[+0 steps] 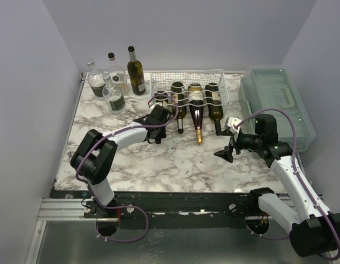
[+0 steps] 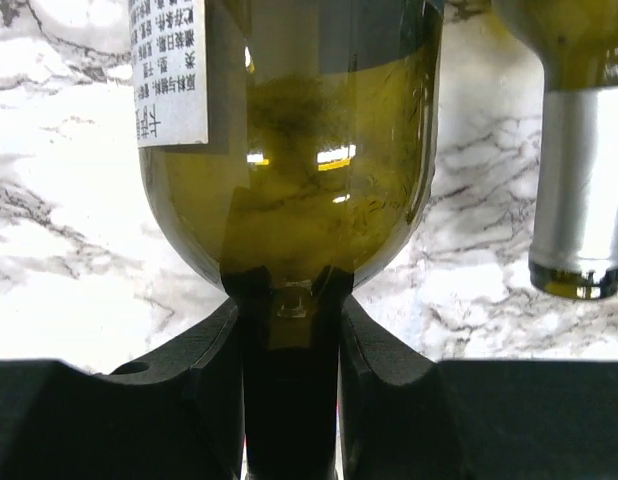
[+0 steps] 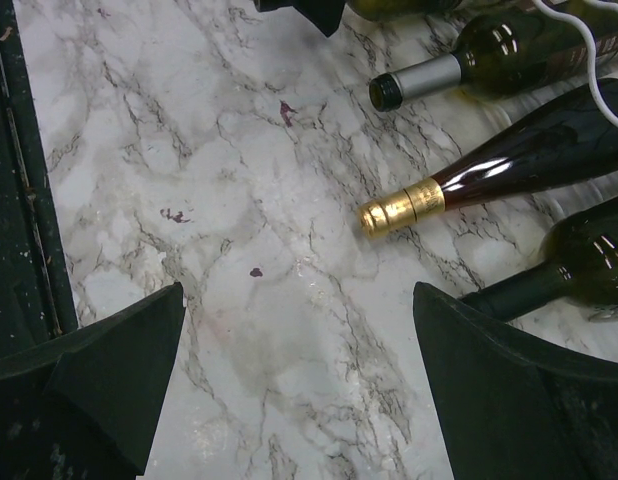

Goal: Take the wine bottle off the wine rack
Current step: Pick up the wine bottle from the wine rack.

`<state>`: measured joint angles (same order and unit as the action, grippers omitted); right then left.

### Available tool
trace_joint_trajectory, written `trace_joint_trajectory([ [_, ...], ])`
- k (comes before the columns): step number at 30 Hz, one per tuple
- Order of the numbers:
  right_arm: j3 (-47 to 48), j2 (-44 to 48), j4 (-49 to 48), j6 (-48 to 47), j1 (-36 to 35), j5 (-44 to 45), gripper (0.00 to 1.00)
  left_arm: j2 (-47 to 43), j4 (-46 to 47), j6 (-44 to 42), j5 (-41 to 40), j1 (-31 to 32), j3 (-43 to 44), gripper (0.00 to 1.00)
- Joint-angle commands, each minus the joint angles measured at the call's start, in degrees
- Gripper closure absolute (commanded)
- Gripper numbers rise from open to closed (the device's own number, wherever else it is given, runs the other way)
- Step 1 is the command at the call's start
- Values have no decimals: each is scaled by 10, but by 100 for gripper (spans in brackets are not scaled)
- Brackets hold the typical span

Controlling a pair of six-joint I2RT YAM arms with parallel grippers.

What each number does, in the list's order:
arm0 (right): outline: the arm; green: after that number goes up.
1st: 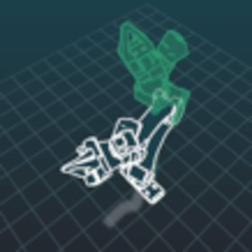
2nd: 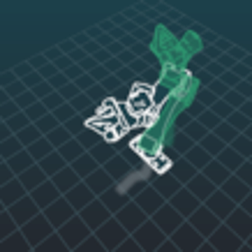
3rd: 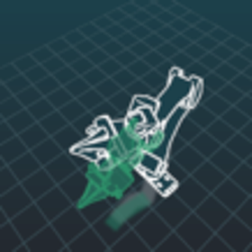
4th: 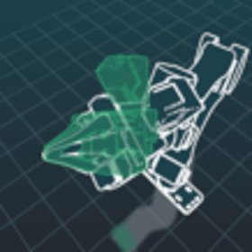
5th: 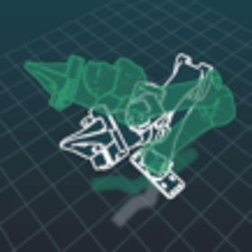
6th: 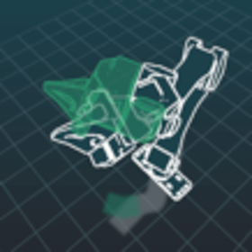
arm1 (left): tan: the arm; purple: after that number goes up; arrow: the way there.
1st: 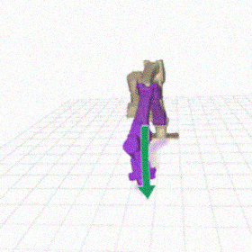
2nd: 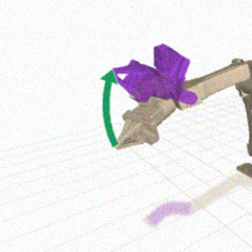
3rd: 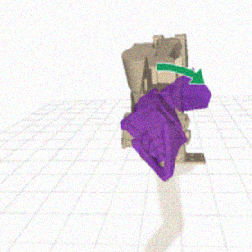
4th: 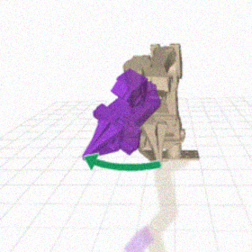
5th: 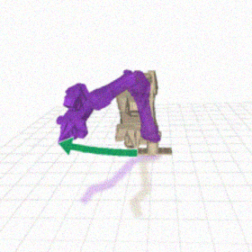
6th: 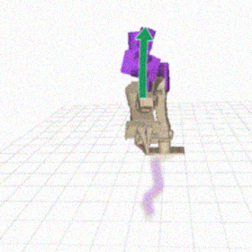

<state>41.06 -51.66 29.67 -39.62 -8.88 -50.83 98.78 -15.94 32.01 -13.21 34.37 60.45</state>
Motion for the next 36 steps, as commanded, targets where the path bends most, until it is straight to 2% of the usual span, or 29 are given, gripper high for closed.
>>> trace_joint_trajectory([
  [1, 0, 9, -2, -10, 2, 1, 0, -53, 13, 2, -21, 16, -26, 100],
  [12, -1, 13, 0, -12, 3, -2, 0, -152, 1, 2, -44, 52, -94, 100],
  [22, -1, 11, -1, -12, 3, -2, 1, -223, -24, -3, -49, 67, -116, 100],
  [36, -2, 7, 0, -13, 3, -5, 1, -314, -104, -5, 21, 70, -142, 100],
])
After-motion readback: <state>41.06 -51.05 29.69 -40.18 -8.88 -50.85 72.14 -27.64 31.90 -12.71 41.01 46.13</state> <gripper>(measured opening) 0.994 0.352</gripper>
